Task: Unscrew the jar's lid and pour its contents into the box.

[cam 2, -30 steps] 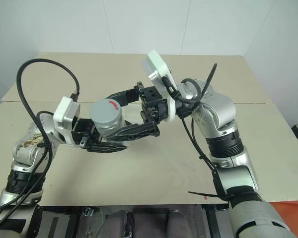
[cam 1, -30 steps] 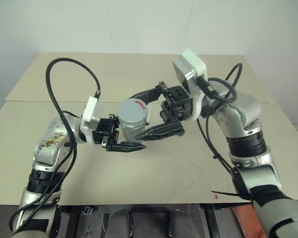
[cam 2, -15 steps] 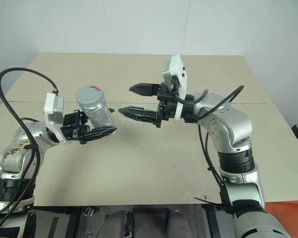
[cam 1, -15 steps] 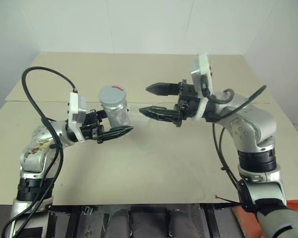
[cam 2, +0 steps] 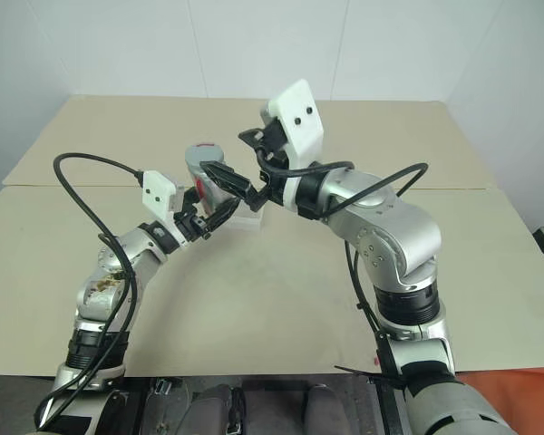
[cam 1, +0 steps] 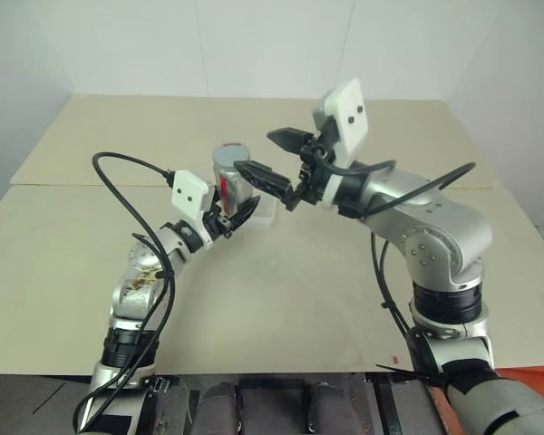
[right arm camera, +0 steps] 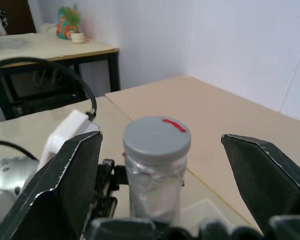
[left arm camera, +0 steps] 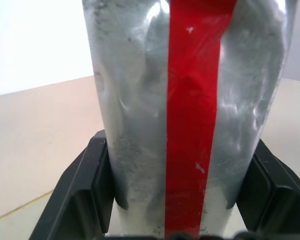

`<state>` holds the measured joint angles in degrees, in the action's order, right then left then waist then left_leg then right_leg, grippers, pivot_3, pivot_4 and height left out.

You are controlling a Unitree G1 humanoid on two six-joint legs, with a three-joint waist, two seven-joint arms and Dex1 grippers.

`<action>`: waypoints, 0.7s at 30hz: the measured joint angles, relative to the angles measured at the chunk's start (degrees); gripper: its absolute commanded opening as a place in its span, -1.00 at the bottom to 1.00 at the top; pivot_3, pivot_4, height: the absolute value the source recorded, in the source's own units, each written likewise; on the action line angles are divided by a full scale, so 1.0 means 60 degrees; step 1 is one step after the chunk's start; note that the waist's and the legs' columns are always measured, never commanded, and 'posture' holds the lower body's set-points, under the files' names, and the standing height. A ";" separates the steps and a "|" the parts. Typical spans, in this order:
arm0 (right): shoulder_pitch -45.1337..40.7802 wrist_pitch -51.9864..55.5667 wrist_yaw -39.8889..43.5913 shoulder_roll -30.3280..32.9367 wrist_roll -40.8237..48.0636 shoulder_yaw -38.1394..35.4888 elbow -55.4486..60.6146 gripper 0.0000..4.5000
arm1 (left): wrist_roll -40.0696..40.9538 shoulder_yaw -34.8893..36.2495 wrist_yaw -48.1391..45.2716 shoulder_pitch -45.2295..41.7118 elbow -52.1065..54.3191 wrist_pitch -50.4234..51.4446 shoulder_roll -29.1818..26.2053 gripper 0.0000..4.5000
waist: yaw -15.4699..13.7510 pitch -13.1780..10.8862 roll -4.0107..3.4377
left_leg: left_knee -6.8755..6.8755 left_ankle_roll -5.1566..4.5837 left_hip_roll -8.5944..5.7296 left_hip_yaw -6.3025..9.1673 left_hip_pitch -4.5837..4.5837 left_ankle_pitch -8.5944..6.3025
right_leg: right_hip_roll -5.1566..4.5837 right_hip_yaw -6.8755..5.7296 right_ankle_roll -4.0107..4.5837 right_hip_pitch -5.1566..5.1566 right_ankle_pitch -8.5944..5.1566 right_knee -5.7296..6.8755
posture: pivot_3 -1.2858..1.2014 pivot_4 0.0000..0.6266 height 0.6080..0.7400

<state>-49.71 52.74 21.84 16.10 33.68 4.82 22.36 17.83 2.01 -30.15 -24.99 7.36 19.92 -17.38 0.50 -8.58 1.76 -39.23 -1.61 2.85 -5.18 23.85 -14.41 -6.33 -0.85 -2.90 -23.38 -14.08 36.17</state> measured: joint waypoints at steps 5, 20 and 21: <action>-0.0183 0.0047 -0.0354 -0.0194 -0.0365 0.0435 -0.0006 0.98 | -0.0001 -0.0129 0.0144 0.0031 0.0182 0.0050 -0.0002 0.25 | 0.0028 0.0000 0.0000 | 0.0000 0.0000 0.0000 0.0002 0.0000 0.0000 | 0.0000 -0.0001 0.0000 0.0000 0.0000 0.0000 | 0.03 -0.52 1.00; -0.0630 0.0016 -0.0825 -0.0961 -0.1924 0.1081 -0.1317 0.98 | 0.0008 -0.0276 0.0287 0.0187 0.0531 0.0276 -0.0037 0.25 | 0.0032 0.0000 0.0000 | 0.0000 0.0001 0.0000 -0.0003 0.0000 0.0001 | 0.0000 -0.0003 0.0000 -0.0001 0.0000 0.0001 | 0.03 -0.52 1.00; -0.0630 0.0011 -0.0814 -0.0984 -0.1974 0.1085 -0.1350 0.98 | 0.0007 -0.0302 0.0270 0.0187 0.0531 0.0276 -0.0049 0.25 | 0.0032 0.0000 0.0000 | 0.0000 0.0001 0.0000 -0.0003 0.0000 0.0001 | 0.0000 -0.0002 0.0000 -0.0001 0.0000 0.0001 | 0.03 -0.52 1.00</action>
<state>-53.49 52.80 16.96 10.20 21.83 11.33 14.26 17.87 0.20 -28.52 -23.87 10.54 21.58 -17.68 0.69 -8.58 1.76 -39.23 -1.60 2.85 -5.20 23.85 -14.41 -6.33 -0.86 -2.90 -23.38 -14.08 36.17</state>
